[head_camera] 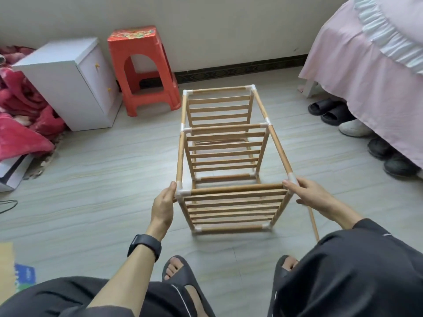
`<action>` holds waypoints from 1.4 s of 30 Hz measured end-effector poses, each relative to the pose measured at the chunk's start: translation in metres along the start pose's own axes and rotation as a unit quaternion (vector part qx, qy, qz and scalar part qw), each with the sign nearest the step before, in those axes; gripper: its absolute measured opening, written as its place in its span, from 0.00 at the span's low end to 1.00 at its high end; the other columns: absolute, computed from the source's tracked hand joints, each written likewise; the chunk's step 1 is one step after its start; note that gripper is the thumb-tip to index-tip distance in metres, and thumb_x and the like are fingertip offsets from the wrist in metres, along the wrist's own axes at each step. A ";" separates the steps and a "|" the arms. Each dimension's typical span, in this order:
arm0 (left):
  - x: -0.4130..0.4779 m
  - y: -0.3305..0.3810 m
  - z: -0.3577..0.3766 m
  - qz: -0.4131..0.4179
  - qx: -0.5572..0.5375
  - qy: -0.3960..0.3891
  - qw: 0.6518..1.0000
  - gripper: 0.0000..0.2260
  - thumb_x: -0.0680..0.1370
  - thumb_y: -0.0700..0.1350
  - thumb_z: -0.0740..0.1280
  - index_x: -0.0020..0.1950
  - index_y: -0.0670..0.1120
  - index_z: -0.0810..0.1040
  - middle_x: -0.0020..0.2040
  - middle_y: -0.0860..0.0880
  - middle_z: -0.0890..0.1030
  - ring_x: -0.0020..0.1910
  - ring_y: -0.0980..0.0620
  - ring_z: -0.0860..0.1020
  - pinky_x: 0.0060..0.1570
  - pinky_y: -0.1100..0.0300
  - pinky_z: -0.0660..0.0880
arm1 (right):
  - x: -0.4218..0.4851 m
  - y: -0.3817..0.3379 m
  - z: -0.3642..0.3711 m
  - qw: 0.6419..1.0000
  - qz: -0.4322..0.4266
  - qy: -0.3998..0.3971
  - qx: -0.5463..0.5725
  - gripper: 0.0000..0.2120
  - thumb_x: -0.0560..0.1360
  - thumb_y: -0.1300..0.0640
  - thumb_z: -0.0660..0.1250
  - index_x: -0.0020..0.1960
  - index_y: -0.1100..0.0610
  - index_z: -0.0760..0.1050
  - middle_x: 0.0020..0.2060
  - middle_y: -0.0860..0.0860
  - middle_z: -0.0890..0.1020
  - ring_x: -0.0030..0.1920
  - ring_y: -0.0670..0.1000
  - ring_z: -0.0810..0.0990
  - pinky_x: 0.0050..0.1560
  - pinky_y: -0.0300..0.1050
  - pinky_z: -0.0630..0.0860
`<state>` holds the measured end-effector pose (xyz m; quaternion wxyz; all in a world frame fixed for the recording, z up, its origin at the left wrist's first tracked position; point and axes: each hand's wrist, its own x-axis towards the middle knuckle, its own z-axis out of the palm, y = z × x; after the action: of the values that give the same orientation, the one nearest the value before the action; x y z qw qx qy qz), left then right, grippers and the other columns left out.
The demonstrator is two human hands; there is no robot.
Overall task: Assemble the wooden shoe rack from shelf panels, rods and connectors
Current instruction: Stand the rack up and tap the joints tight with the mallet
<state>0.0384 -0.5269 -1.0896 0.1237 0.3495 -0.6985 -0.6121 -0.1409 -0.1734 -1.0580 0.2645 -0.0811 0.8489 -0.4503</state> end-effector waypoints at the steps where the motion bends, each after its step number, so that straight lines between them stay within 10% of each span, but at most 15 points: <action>1: -0.007 -0.005 0.003 0.020 0.023 0.005 1.000 0.31 0.73 0.74 0.53 0.55 0.52 0.82 0.53 0.55 0.82 0.55 0.56 0.78 0.52 0.56 0.70 | -0.004 0.004 0.005 1.000 0.001 0.009 0.014 0.24 0.76 0.35 0.67 0.59 0.52 0.78 0.59 0.58 0.81 0.62 0.58 0.79 0.60 0.59 0.78; 11: -0.012 0.012 0.004 0.084 0.174 0.032 0.981 0.30 0.76 0.73 0.46 0.60 0.54 0.75 0.42 0.48 0.79 0.38 0.51 0.76 0.36 0.55 0.74 | -0.014 -0.020 0.011 0.998 -0.031 0.044 -0.032 0.32 0.71 0.25 0.57 0.66 0.46 0.71 0.55 0.50 0.80 0.58 0.53 0.77 0.54 0.51 0.71; 16: 0.016 0.087 -0.004 0.114 0.164 0.064 0.978 0.28 0.77 0.74 0.47 0.58 0.60 0.77 0.46 0.52 0.78 0.44 0.52 0.76 0.39 0.55 0.72 | 0.002 -0.082 -0.010 0.989 -0.091 0.119 0.017 0.23 0.74 0.28 0.59 0.49 0.48 0.71 0.42 0.48 0.75 0.44 0.50 0.74 0.43 0.48 0.72; 22: 0.045 0.173 -0.014 0.131 0.122 0.068 0.981 0.28 0.79 0.71 0.48 0.56 0.53 0.77 0.51 0.50 0.81 0.49 0.50 0.79 0.48 0.52 0.78 | 0.021 -0.162 -0.046 0.977 -0.124 0.174 -0.008 0.28 0.79 0.32 0.59 0.64 0.53 0.74 0.51 0.55 0.79 0.54 0.58 0.80 0.59 0.61 0.79; 32: 0.108 0.261 -0.018 0.174 0.061 0.028 0.982 0.13 0.86 0.56 0.55 0.60 0.52 0.76 0.55 0.54 0.82 0.48 0.54 0.80 0.48 0.56 0.73 | 0.048 -0.236 -0.071 0.951 -0.220 0.208 -0.058 0.25 0.80 0.61 0.64 0.75 0.53 0.63 0.57 0.53 0.74 0.54 0.52 0.76 0.52 0.46 0.78; 37: 0.133 0.266 -0.014 0.169 0.056 0.069 0.982 0.10 0.86 0.54 0.57 0.60 0.54 0.75 0.50 0.54 0.82 0.39 0.49 0.85 0.37 0.59 0.78 | 0.048 -0.188 -0.043 0.961 -0.183 0.171 -0.113 0.26 0.83 0.52 0.63 0.77 0.50 0.58 0.65 0.53 0.72 0.63 0.54 0.74 0.64 0.53 0.75; 42: 0.149 0.283 -0.009 0.170 0.067 0.088 0.979 0.13 0.86 0.53 0.57 0.66 0.53 0.77 0.51 0.52 0.82 0.39 0.49 0.85 0.41 0.57 0.82 | 0.050 -0.139 -0.013 0.980 -0.089 0.153 -0.086 0.18 0.85 0.43 0.52 0.70 0.51 0.60 0.53 0.50 0.79 0.49 0.49 0.78 0.46 0.46 0.74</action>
<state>-0.1597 -0.6279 -0.8591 0.2635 0.2860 -0.7734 -0.5007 -0.2044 -0.2634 -0.9587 0.0823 -0.1090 0.9044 -0.4043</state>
